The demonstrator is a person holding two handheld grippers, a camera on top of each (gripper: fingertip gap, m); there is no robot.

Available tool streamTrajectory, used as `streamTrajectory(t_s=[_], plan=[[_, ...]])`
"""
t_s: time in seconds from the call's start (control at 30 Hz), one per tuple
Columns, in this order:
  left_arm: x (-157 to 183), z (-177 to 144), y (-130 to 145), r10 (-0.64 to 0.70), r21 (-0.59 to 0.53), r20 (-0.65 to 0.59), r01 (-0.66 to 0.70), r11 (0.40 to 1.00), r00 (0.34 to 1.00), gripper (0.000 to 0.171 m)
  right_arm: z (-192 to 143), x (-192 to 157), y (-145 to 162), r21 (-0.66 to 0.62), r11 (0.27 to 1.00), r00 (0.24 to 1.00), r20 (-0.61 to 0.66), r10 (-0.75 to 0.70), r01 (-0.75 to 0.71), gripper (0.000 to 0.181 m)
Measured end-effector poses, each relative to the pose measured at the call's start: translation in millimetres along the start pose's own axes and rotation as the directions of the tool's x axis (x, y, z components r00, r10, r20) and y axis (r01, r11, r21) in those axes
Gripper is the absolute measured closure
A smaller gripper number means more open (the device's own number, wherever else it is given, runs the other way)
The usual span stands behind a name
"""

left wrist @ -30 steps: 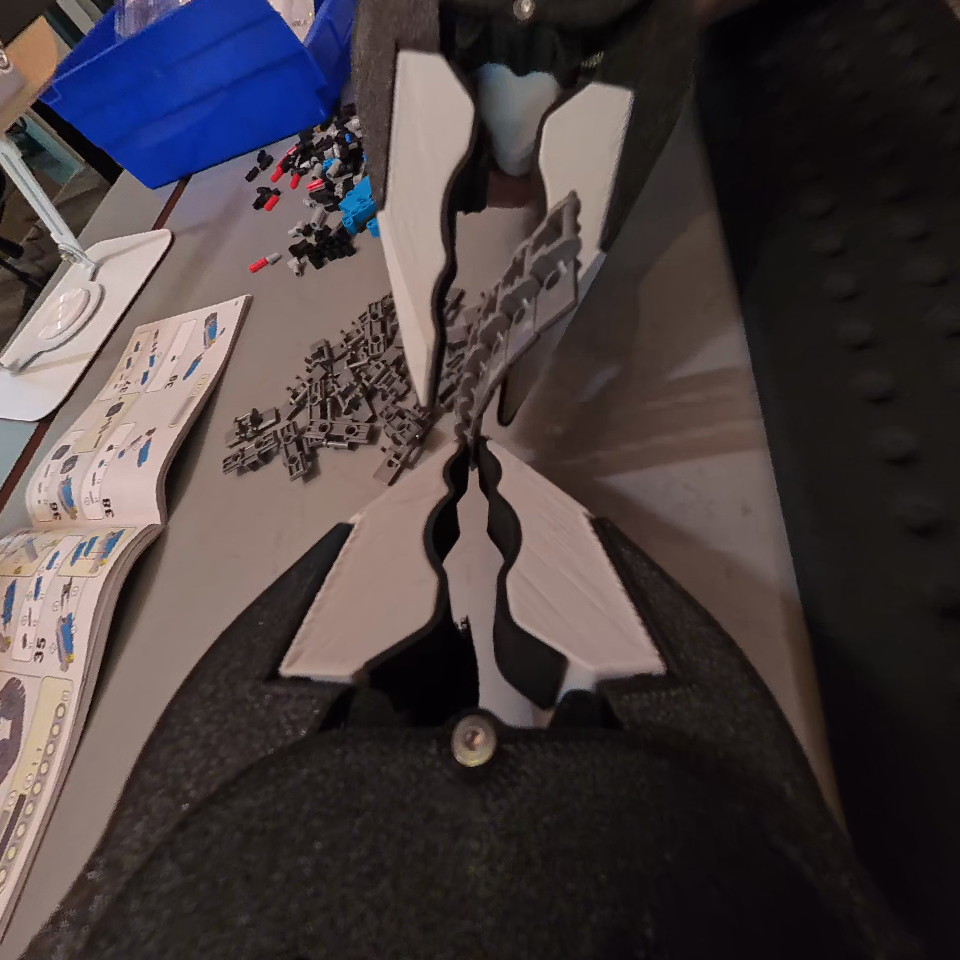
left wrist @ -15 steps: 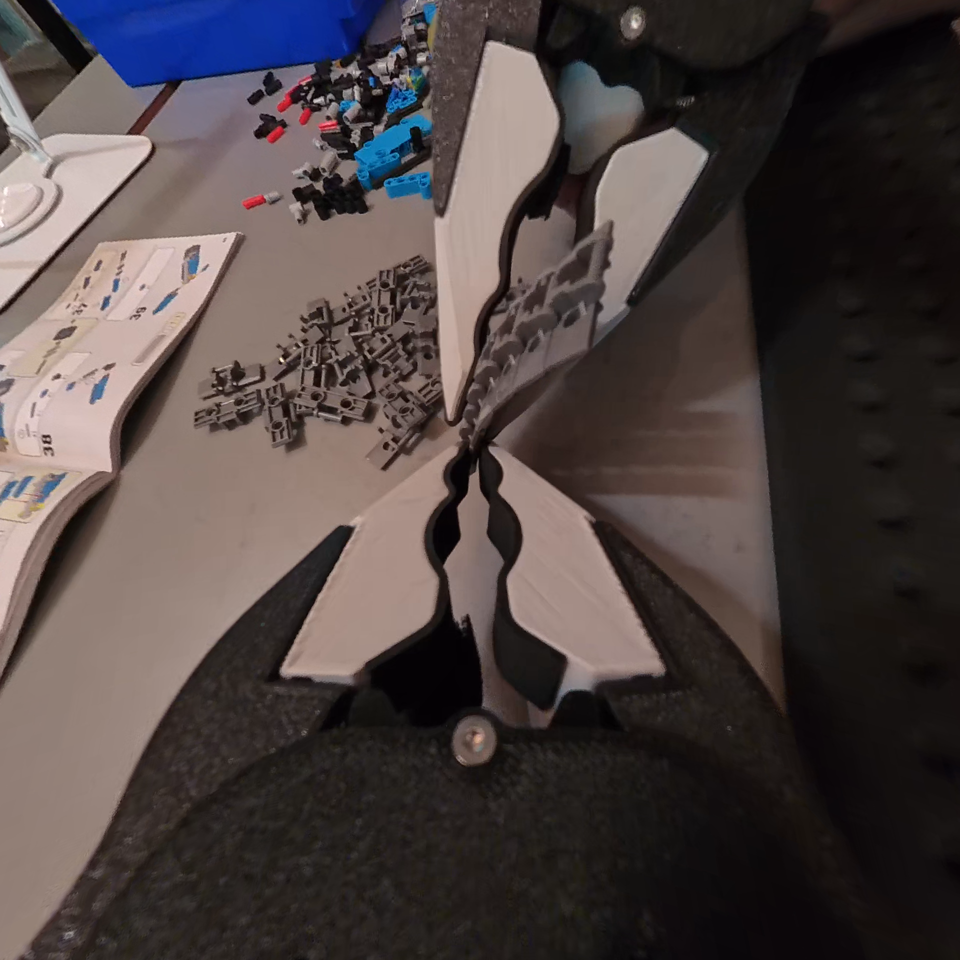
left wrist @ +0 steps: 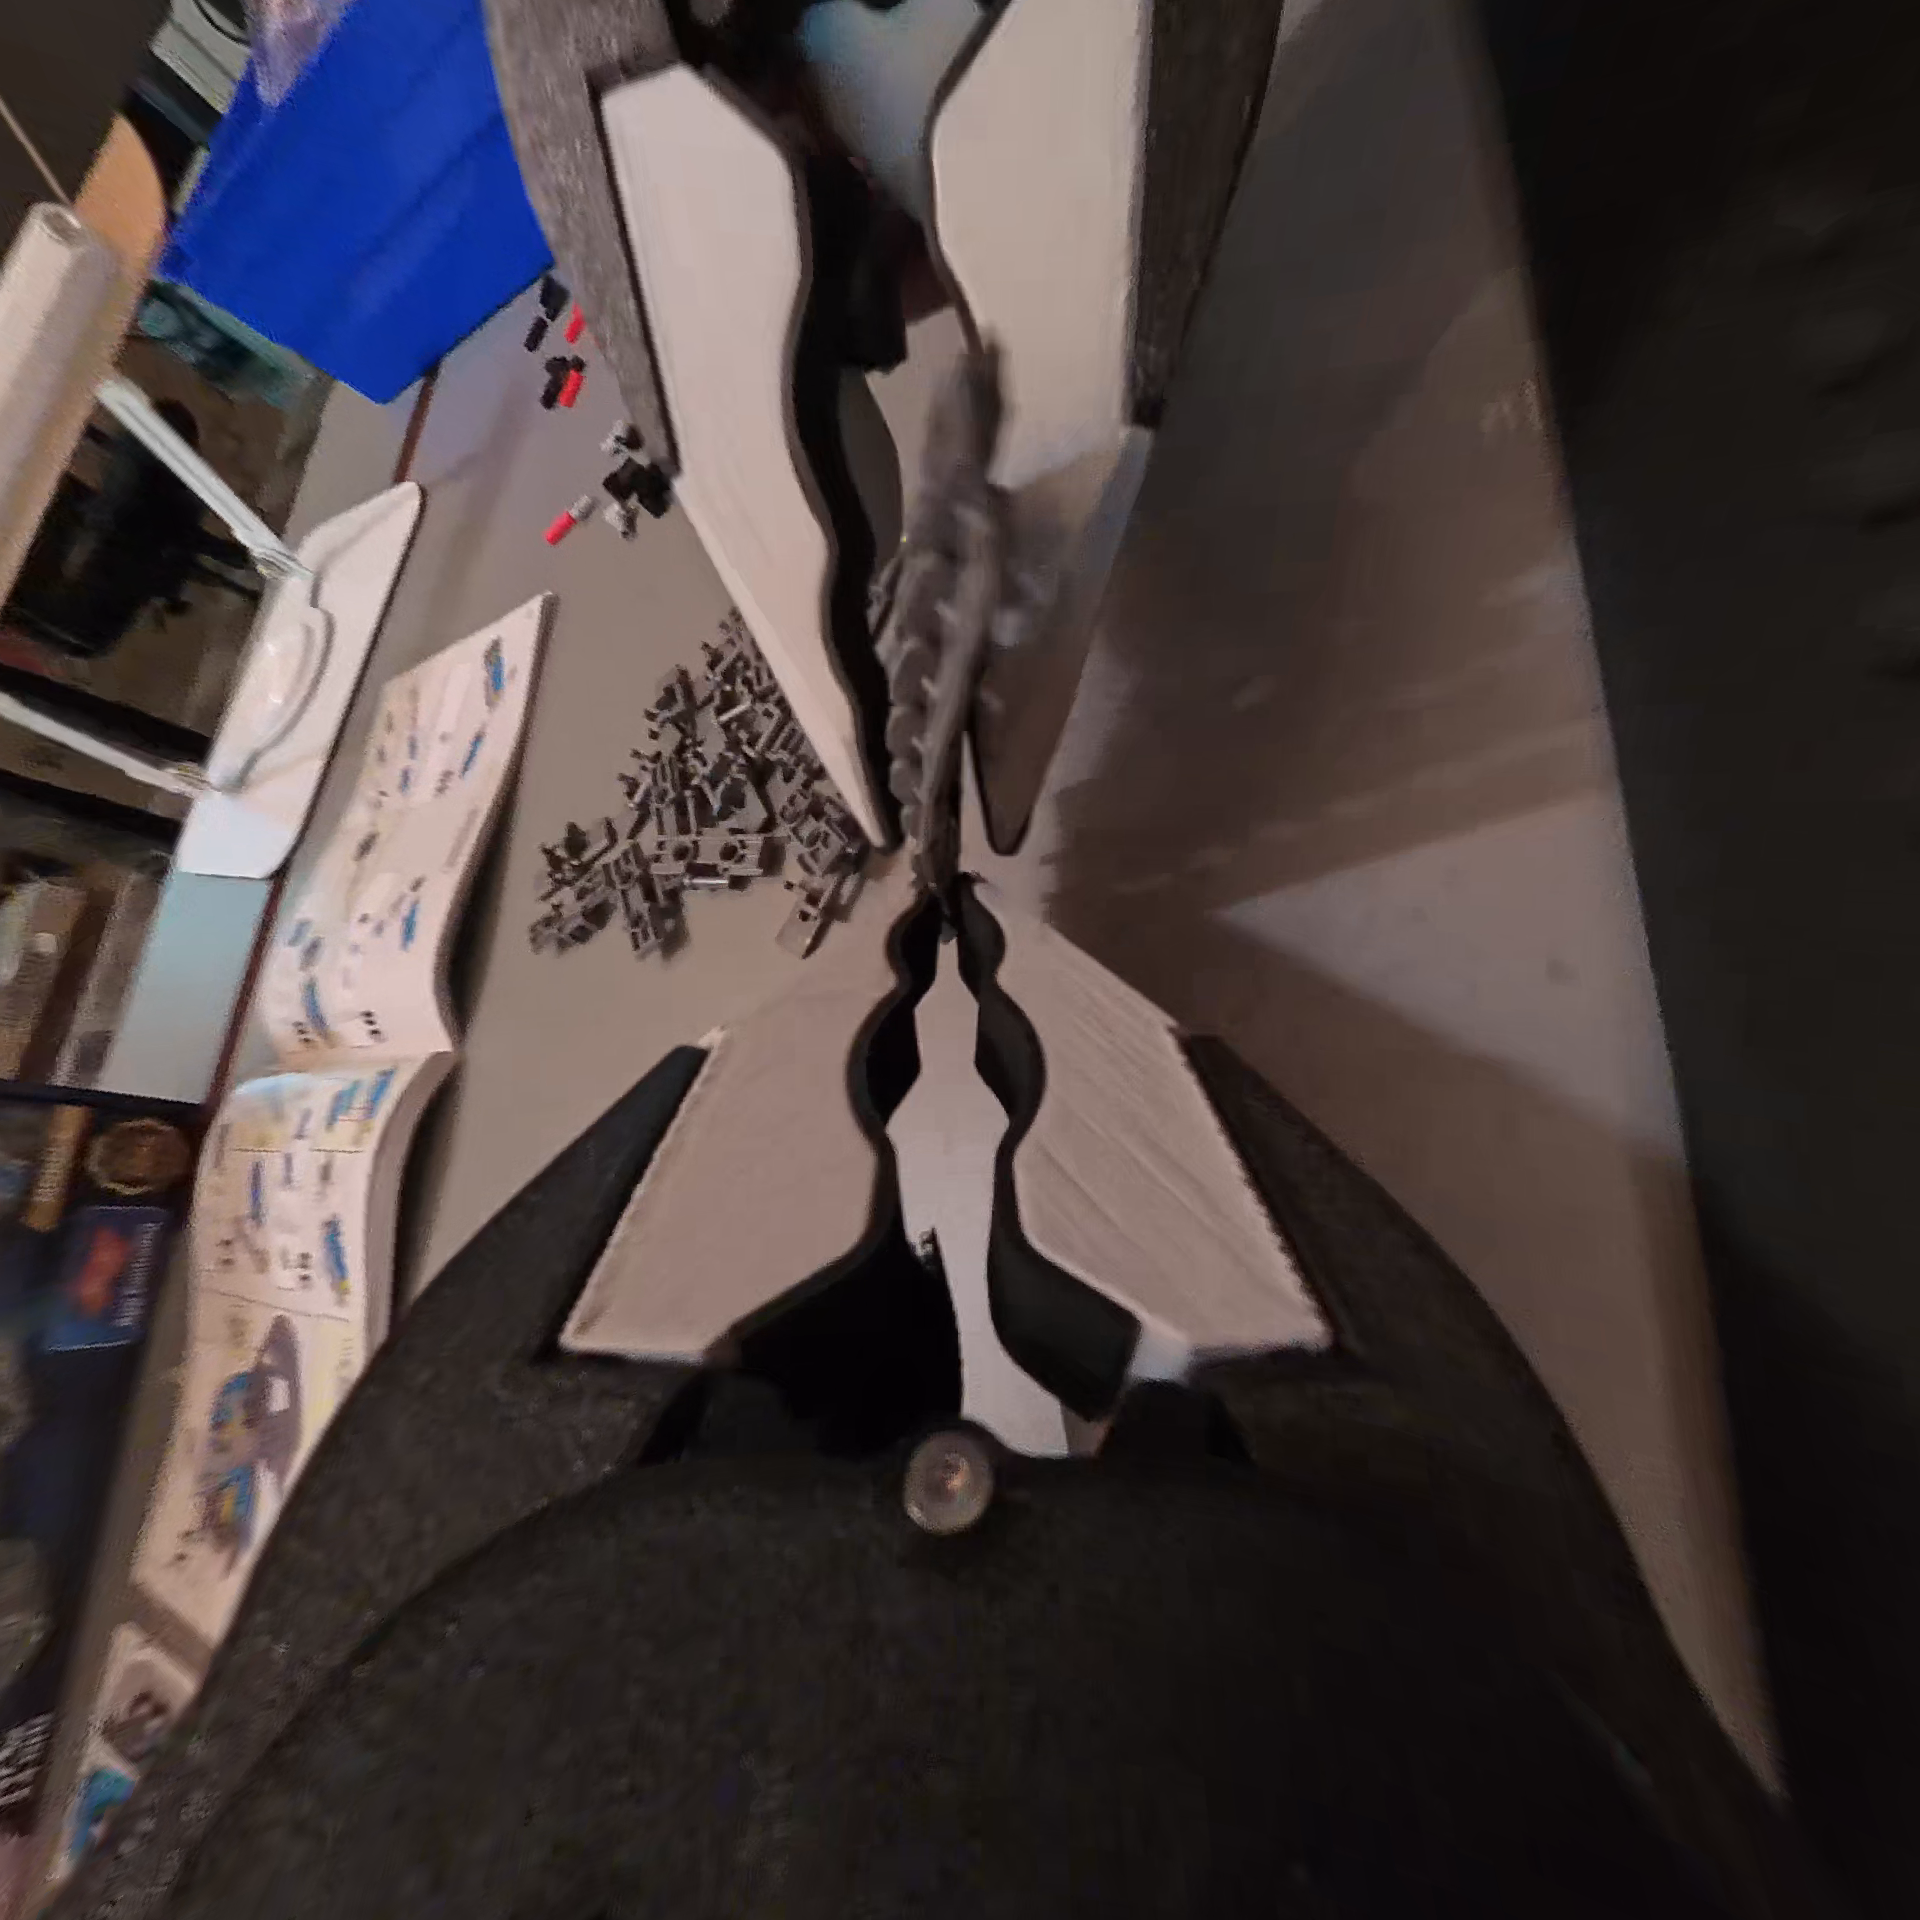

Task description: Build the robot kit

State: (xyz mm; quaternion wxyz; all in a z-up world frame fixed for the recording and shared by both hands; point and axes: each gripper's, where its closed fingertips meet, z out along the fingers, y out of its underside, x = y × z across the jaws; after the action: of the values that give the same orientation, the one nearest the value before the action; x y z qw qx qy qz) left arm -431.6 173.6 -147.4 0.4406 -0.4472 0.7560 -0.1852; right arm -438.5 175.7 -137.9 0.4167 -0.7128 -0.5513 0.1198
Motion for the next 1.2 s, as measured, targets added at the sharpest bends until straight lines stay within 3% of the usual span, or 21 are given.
streamTrajectory(t_s=[0.2, 0.33, 0.5, 0.57, 0.63, 0.73, 0.83, 0.9, 0.97, 1.03, 1.1, 1.17, 1.2], plan=[[3, 4, 4, 0.070, -0.037, 0.025, -0.069, 0.997, 0.997, 0.170, 8, 0, 8, -0.087, 0.993, 0.994, -0.059, -0.088, 0.083, 0.171], [2, 7, 11, -0.028, -0.070, 0.007, 0.028, 0.997, 1.000, 0.171, 14, 4, 12, -0.156, 0.981, 0.984, -0.123, -0.131, 0.111, 0.174], [2, 9, 12, -0.176, -0.063, -0.046, 0.173, 0.983, 0.983, 0.171, 16, 5, 13, -0.155, 0.987, 0.988, -0.143, -0.066, 0.043, 0.175], [2, 10, 13, -0.169, -0.068, -0.042, 0.166, 0.984, 0.985, 0.171, 16, 4, 14, -0.148, 0.989, 0.989, -0.136, -0.051, 0.031, 0.175], [0, 10, 15, -0.113, -0.067, -0.008, 0.113, 0.991, 0.994, 0.171, 17, 7, 14, -0.142, 0.990, 0.989, -0.147, -0.019, -0.002, 0.174], [-15, 5, 7, 0.100, -0.055, 0.147, -0.093, 0.994, 0.984, 0.170, 8, 18, 4, -0.055, 0.998, 0.980, -0.196, -0.044, 0.033, 0.172], [-31, -3, 15, 0.294, -0.149, 0.303, -0.260, 0.954, 0.907, 0.170, -11, 26, -3, 0.023, 0.999, 0.973, -0.232, -0.016, 0.022, 0.146], [-45, -15, 13, 0.381, -0.181, 0.411, -0.336, 0.924, 0.828, 0.169, -24, 33, 0, 0.079, 0.997, 0.969, -0.245, 0.041, -0.023, 0.143], [-52, -24, 7, 0.411, -0.186, 0.477, -0.368, 0.911, 0.777, 0.170, -33, 34, 3, 0.146, 0.976, 0.971, -0.151, 0.186, -0.164, 0.143], [-57, -35, -6, 0.450, -0.187, 0.552, -0.422, 0.887, 0.702, 0.170, -40, 33, -8, 0.232, 0.884, 0.913, 0.060, 0.403, -0.405, 0.132], [-57, -49, -24, 0.501, -0.194, 0.631, -0.504, 0.841, 0.592, 0.170, -50, 28, -33, 0.281, 0.685, 0.733, 0.382, 0.563, -0.673, 0.132], [-50, -55, -37, 0.561, -0.229, 0.669, -0.582, 0.780, 0.488, 0.171, -54, 25, -52, 0.196, 0.484, 0.486, 0.636, 0.599, -0.853, 0.127], [-47, -56, -40, 0.593, -0.261, 0.671, -0.607, 0.751, 0.445, 0.169, -54, 19, -56, 0.126, 0.444, 0.394, 0.708, 0.586, -0.887, 0.130]])
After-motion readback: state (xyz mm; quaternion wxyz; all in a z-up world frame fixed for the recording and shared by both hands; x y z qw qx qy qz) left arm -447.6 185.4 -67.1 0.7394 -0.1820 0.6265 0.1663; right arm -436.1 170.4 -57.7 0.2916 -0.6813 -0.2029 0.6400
